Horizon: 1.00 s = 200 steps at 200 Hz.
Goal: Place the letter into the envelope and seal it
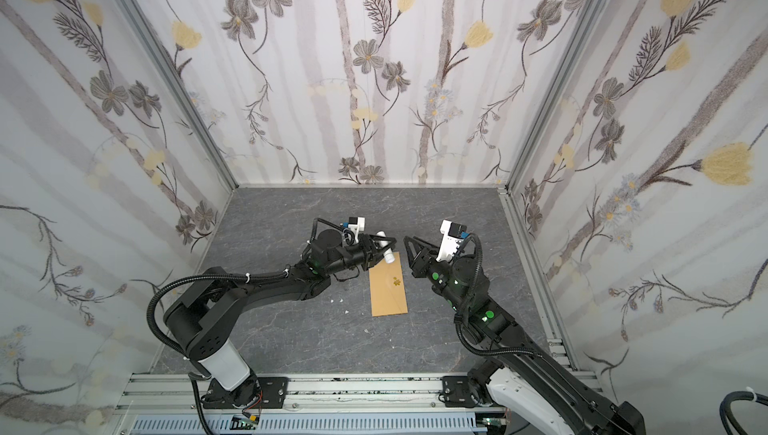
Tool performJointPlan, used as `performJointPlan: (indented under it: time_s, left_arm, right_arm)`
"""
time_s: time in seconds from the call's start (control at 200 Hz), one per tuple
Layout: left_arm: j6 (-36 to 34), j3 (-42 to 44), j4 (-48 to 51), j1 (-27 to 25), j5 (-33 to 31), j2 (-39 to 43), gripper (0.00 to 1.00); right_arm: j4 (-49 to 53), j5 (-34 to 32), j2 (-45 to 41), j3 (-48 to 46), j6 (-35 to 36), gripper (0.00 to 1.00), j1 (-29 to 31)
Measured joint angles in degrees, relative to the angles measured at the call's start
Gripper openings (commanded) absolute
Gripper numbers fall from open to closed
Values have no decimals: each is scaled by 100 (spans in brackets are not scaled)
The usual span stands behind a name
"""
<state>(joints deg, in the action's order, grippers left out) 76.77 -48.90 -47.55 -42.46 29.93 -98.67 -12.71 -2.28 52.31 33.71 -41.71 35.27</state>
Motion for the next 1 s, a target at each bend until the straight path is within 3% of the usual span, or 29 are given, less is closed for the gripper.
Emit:
performJointPlan:
  time_s: [0.225,0.35,0.62,0.7,0.999]
  left_arm:
    - [-852,448,280,-20,1132,105,0]
    - [-1692,463,885,-33,1486,369,0]
    - [-3779,35,3274,-96,1294,501,0]
    - [-4105,-22,3668,-111,1224,468,0]
    - [-4734,-136,4216,-131,1235,433,0]
  right_arm:
    - [804,704,-68,223,236,33,-953]
    - [1038,1217,238,365,328,33,-1349]
    - [1285,1967,999,708,647,33,-1572]
    - [1287,2039,1086,726,682,38,-1617]
    - [1344,2258,1497,831,686,37,-1733]
